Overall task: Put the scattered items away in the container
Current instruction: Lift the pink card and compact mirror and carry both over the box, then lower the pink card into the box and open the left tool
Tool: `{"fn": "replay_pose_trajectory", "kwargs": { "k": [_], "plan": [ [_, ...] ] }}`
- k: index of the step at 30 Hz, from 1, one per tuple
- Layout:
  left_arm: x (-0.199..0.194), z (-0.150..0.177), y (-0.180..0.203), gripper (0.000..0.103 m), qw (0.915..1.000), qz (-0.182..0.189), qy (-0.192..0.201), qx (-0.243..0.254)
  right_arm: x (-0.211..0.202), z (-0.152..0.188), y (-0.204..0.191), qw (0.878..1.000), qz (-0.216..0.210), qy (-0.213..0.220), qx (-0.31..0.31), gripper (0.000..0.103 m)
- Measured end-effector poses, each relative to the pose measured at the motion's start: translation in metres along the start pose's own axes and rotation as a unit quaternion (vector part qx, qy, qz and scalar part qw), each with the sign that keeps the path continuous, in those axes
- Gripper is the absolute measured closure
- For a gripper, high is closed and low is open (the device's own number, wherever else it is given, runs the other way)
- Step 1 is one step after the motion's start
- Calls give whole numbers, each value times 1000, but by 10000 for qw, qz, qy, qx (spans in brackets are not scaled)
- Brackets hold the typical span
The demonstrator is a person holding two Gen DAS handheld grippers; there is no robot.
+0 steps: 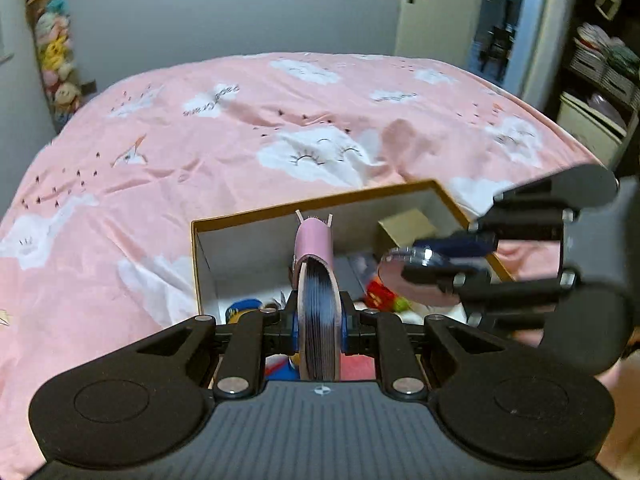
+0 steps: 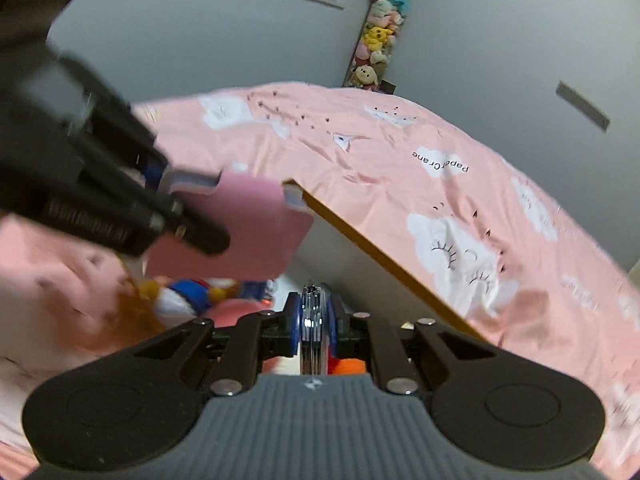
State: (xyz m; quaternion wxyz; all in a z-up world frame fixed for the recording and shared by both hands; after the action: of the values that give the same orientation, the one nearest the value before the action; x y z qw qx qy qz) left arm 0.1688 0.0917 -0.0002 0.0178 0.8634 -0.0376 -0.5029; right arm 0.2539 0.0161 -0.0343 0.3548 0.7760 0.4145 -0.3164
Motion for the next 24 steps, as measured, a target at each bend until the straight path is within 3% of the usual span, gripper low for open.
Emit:
{"fn": "replay_pose_trajectory", "kwargs": {
  "k": [6, 12, 16, 24],
  "plan": [
    [37, -18, -23, 84, 9975, 324, -24, -630, 51, -5, -1, 9949, 443, -193, -882, 88],
    [63, -22, -42, 84, 9898, 660, -122, -1253, 86, -6, -9, 9787, 772, -333, -1872, 88],
    [74, -24, -46, 84, 9868, 910, -276, -1308, 96, -5, -5, 9758, 860, -435, -1965, 88],
    [103, -38, -35, 84, 9807, 1492, -914, -867, 59, -4, 15, 9766, 874, -167, -1960, 88]
  ]
}}
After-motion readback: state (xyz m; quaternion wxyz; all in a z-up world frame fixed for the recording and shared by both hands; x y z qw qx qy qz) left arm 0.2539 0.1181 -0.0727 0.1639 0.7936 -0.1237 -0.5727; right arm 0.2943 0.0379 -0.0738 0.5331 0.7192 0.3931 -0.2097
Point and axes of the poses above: each gripper's, at about its wrist camera, not at the fingertips, and x roughly the way its jaws point, y to its right, z to its underside, the point moved 5 cm from there along x, roughly the way its jaws point, and after that the axes turned 13 degrees about -y, right-handed, at the moved point
